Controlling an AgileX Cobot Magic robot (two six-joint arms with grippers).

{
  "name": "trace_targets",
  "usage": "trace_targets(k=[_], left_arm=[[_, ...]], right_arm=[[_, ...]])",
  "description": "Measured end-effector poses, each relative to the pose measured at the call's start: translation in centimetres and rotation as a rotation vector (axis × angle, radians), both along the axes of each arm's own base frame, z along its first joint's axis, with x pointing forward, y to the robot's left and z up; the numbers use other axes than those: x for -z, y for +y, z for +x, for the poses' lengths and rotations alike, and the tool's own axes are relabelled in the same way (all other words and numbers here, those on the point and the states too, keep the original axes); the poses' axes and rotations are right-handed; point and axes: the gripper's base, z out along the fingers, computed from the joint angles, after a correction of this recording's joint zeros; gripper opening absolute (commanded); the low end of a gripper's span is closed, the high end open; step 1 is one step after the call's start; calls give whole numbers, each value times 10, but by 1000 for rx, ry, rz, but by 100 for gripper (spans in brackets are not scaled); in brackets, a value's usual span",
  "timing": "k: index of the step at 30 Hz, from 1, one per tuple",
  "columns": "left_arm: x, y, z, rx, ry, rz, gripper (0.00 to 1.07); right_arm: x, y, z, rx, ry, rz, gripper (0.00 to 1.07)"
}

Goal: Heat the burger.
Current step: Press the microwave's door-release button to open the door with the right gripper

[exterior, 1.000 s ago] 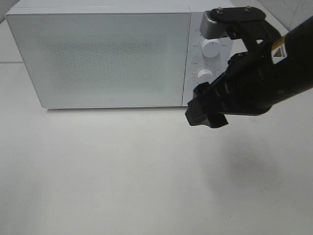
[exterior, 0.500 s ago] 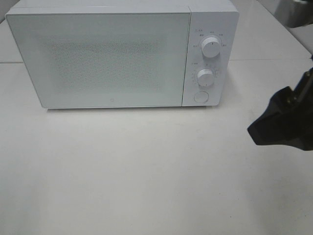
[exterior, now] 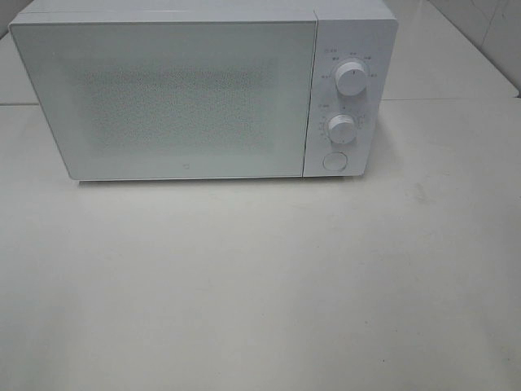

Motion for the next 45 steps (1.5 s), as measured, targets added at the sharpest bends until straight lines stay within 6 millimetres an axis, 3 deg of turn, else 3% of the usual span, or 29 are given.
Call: trace_targets(k=[11,17,23,31,45], left_arm=[[0,0,0,0,0,0,100],[0,0,0,0,0,0,100],[0,0,0,0,0,0,100],[0,0,0,0,0,0,100],[0,0,0,0,0,0,100]], right_arm=[[6,-31,-57,176,-216,68,75],[16,-37,-86,282,-301,78,75],[30,-39,-102,324,-368,87,75],[45,-39,-100,334,-356,81,75],[47,-38,-97,334,-367,84,75]])
